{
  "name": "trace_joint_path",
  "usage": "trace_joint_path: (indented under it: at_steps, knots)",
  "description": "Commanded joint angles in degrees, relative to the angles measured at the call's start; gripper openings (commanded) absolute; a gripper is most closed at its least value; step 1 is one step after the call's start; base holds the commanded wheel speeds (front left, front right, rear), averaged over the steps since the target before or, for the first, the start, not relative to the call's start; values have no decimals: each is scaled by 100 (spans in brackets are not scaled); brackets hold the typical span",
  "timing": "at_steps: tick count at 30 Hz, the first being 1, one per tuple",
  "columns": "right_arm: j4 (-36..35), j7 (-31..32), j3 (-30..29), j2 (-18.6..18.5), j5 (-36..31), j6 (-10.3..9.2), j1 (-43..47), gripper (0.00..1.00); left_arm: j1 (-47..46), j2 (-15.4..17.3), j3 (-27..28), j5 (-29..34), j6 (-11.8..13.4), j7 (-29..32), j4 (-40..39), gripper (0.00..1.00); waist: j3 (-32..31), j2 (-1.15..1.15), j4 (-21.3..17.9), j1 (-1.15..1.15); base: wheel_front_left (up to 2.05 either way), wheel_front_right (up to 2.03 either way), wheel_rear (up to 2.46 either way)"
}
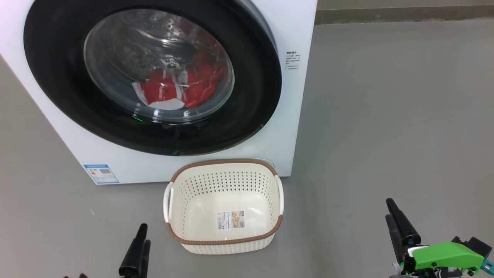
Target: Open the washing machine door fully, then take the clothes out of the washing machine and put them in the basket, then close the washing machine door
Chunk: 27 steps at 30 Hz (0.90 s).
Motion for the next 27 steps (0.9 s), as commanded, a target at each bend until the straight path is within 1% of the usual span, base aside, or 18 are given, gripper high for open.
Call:
trace_joint_path:
  at_steps: [1,8,9,27]
  knots:
    - [-89,-72,71,-93,-140,1,-307,100,-279,95,-5,150,-10,-63,-116,100,2,0,-1,-1,0,0,0]
    - [-26,-191,85,-91,-807,1,-439,100,-384,100,-59,634,40,-181,-82,100,11,0,-8,-1,0,0,0]
    - [-26,-191,85,-91,-807,1,-439,100,-384,100,-59,634,40,-181,-82,100,11,0,-8,-1,0,0,0]
    - [-72,-494,116,-65,-2490,1,-668,100,-607,106,-253,2336,248,-485,-140,100,39,0,-42,-1,0,0,0]
